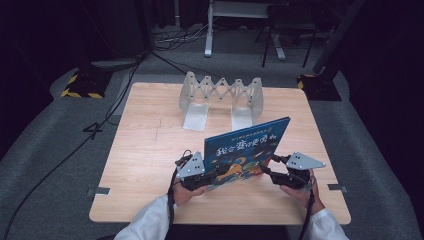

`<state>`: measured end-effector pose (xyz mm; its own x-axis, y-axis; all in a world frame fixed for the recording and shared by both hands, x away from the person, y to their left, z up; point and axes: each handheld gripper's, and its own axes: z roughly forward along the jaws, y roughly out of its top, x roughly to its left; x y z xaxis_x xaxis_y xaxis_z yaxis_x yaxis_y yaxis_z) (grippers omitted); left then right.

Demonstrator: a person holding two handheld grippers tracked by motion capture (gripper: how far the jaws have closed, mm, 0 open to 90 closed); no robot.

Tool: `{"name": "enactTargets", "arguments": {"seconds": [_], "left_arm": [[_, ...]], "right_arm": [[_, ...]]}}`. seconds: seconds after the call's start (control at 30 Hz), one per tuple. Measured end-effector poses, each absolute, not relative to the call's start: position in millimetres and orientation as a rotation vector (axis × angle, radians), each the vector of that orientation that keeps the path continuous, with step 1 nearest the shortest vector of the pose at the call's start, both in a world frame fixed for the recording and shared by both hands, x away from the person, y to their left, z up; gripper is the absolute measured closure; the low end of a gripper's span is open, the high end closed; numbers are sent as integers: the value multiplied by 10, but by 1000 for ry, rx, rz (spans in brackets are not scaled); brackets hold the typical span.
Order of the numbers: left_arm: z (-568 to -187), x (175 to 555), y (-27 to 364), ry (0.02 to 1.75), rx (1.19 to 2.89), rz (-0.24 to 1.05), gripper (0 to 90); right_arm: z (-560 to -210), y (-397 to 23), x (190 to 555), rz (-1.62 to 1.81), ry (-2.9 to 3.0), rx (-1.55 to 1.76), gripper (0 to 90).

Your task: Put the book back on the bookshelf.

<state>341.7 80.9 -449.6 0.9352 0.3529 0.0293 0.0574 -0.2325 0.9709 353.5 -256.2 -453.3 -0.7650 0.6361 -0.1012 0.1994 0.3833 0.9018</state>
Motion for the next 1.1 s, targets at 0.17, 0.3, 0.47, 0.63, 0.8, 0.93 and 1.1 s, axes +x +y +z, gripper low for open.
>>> {"name": "enactTargets", "arguments": {"seconds": [0.17, 0.3, 0.47, 0.63, 0.8, 0.93, 1.1], "left_arm": [[-4457, 3437, 781, 299, 1806, 315, 828], [-4425, 3461, 777, 308, 1806, 344, 829], [-4392, 3490, 764, 334, 1792, 362, 829], [-4321, 3535, 760, 342, 1793, 400, 830], [-4241, 3567, 791, 356, 1785, 447, 830], [-4174, 3593, 879, 375, 1777, 483, 830], [-4119, 3626, 1010, 410, 1772, 526, 830]], "right_arm": [[-4613, -2654, 3510, 1269, 2273, 762, 387], [-4720, -2813, 3470, 1215, 2299, 824, 384], [-4819, -3017, 3421, 1184, 2301, 894, 378], [-4881, -3159, 3414, 1190, 2305, 971, 376], [-4908, -3170, 3433, 1178, 2310, 976, 377], [-4915, -3159, 3435, 1175, 2318, 974, 377], [-4932, -3151, 3448, 1169, 2327, 982, 380]]}}
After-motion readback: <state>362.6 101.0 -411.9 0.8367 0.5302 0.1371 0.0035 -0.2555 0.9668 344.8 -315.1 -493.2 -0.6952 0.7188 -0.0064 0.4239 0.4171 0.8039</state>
